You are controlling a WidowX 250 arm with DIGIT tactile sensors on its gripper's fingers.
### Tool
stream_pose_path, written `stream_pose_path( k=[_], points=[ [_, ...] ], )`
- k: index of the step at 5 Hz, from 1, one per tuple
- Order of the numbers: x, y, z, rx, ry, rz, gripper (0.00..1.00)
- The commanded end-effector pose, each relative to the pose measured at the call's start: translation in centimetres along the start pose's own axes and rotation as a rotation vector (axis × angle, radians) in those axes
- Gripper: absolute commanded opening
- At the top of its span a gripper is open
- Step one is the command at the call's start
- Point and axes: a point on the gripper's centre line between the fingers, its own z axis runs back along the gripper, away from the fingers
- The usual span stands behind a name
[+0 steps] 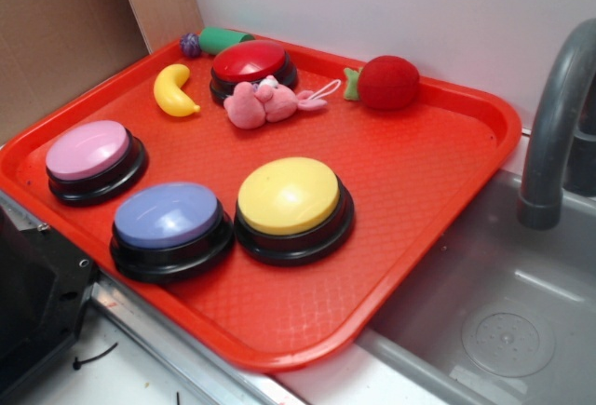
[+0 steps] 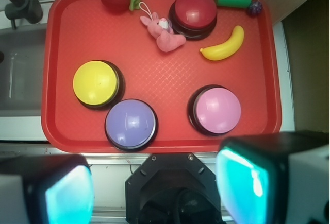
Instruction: Push the pink button.
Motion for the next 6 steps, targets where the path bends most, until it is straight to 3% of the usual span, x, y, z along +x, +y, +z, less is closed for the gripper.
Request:
stream_pose_path(
  k=[1,2,3,4,6],
  points=[
    [0.0,0.0,0.0,0.0,0.0,0.0,1.0],
    [2.5,5.1,-4.8,0.097,0.11,0.24,1.0],
    [3.2,10.9,-8.6,0.2,0.197,0.472,1.0],
    [2.5,12.2,-11.8,0.26,0.188,0.53,1.0],
    [0.7,11.3,-17.6,0.195,0.11,0.443,1.0]
  ],
)
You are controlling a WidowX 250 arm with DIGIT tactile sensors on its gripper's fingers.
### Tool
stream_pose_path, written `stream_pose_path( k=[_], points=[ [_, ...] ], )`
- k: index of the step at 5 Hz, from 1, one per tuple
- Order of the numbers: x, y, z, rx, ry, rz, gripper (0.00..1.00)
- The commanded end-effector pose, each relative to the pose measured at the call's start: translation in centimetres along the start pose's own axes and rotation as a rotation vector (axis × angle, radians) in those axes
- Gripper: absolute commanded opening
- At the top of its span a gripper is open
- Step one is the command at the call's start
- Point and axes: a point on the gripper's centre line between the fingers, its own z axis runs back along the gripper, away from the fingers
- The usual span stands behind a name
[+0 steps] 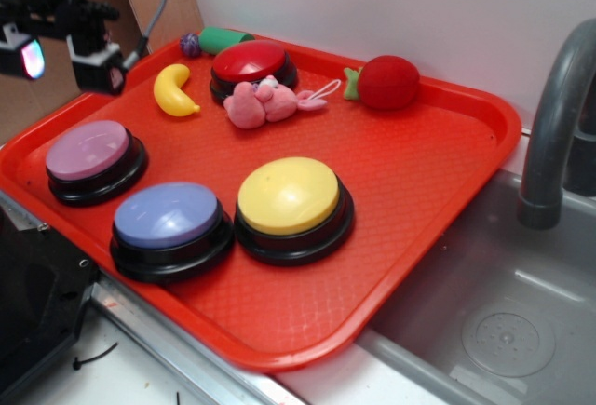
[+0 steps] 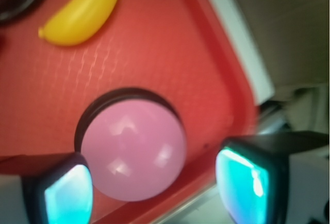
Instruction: Push the pink button.
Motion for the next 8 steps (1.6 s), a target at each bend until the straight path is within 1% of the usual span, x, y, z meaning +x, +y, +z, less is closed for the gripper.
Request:
stream_pose_path(
  k=[1,2,3,4,5,6,8],
  points=[
    [-0.6,-0.2,-3.4,-0.057,-0.059,-0.057,1.0],
    [-0.4,-0.7,-4.6,-0.06,-0.037,-0.081,1.0],
    [-0.3,-0.8,-4.6,-0.062,-0.036,-0.087,1.0],
    [-0.1,-0.6,-2.0,-0.06,-0.068,-0.093,1.0],
    [0.1,-0.4,0.4,-0.045,-0.096,-0.077,1.0],
    [0.4,-0.3,1.7,-0.053,-0.112,-0.077,1.0],
    [0.4,0.0,3.1,-0.054,-0.115,-0.071,1.0]
  ],
)
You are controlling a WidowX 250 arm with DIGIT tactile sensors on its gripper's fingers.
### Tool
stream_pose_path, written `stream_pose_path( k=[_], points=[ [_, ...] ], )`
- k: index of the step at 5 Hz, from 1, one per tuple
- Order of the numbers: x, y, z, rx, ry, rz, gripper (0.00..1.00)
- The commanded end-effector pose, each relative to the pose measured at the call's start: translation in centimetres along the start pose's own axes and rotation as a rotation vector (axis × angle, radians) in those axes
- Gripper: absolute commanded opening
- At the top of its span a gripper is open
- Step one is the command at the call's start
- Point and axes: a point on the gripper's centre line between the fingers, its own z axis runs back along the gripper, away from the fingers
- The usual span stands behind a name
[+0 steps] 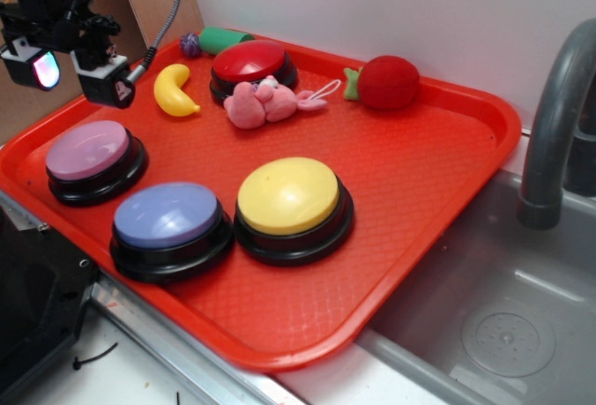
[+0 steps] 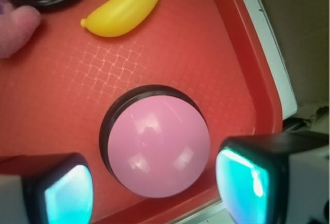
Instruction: Push the pink button.
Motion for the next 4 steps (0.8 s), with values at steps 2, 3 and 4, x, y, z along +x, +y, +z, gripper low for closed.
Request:
stream_pose_path(
  k=[2,3,4],
  points=[
    [0.7,1.3,3.1,0.004,-0.062,0.036,1.0],
    [0.7,1.5,3.5,0.008,-0.063,0.043,1.0],
    [0.7,1.6,3.9,0.01,-0.061,0.046,1.0]
  ],
)
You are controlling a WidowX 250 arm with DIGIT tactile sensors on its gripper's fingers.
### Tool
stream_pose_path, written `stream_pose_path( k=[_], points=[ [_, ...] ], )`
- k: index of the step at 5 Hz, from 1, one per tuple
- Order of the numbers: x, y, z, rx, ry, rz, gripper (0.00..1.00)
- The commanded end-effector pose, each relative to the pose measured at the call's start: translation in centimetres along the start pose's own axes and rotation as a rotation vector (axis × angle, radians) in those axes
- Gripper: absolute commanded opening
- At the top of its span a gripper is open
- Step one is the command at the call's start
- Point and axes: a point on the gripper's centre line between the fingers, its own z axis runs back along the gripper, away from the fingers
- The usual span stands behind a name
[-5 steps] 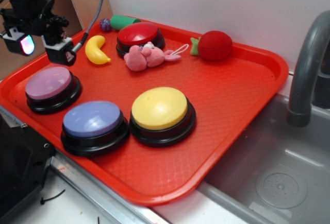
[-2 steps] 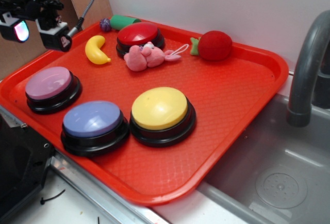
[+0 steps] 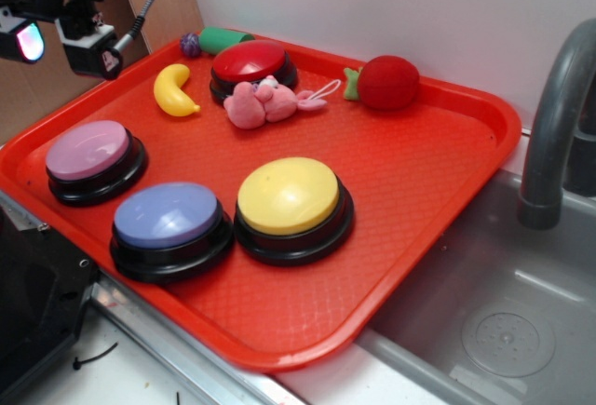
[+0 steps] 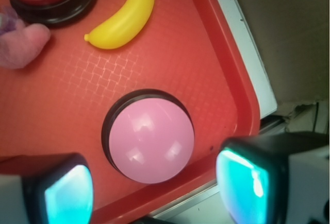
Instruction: Push the pink button.
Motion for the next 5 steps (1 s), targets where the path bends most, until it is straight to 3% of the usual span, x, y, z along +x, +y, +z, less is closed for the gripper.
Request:
stream_pose_path(
  k=[1,5],
  points=[
    [0.7,1.1,2.3,0.01,-0.06,0.029,1.0],
    [1.0,1.2,4.4,-0.012,-0.093,0.029,1.0]
  ],
)
